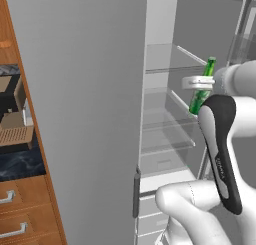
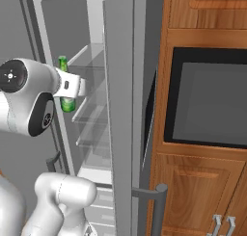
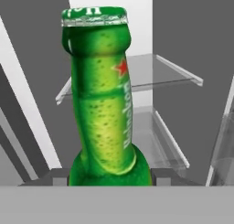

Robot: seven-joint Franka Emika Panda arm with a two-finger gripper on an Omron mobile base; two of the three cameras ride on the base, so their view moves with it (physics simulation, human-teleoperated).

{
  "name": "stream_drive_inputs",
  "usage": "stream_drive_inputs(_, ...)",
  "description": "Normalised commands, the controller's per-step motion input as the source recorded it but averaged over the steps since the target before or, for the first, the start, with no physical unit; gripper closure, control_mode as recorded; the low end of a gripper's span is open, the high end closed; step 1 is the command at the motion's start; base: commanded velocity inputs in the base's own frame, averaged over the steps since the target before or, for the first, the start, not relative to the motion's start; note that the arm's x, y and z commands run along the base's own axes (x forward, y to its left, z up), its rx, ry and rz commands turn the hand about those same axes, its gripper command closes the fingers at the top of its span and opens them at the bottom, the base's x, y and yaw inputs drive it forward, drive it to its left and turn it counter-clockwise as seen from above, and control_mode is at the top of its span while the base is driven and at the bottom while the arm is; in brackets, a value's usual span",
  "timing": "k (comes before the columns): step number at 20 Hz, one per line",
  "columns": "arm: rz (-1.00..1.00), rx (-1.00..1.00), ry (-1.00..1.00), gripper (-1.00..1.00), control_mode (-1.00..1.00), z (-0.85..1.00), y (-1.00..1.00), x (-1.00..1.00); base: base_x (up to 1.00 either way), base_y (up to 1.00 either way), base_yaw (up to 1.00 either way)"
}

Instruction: Place the beers on the top shelf of the fridge to keep them out of children's reach, and place the tomato on lower shelves for easy access.

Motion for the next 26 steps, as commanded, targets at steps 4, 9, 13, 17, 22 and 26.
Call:
stream_drive_inputs(4, 0.0, 0.0, -0.01, 1.0, -1.0, 0.21, -0.08, 0.31, 0.0, 0.0, 0.0)
stream_drive_inputs(9, 0.0, 0.0, -0.05, 1.0, -1.0, 0.27, -0.01, 0.34, 0.0, 0.0, 0.0)
stream_drive_inputs(13, 0.0, 0.0, -0.03, 1.0, -1.0, 0.22, 0.0, 0.37, 0.0, 0.0, 0.0)
stream_drive_inputs(17, 0.0, 0.0, 0.0, 1.0, -1.0, 0.15, -0.01, 0.4, 0.0, 0.0, 0.0)
stream_drive_inputs(22, 0.0, 0.0, 0.0, 1.0, -1.0, 0.08, -0.01, 0.35, 0.0, 0.0, 0.0)
stream_drive_inputs(26, 0.0, 0.0, 0.0, 1.0, -1.0, 0.04, -0.08, 0.39, 0.0, 0.0, 0.0)
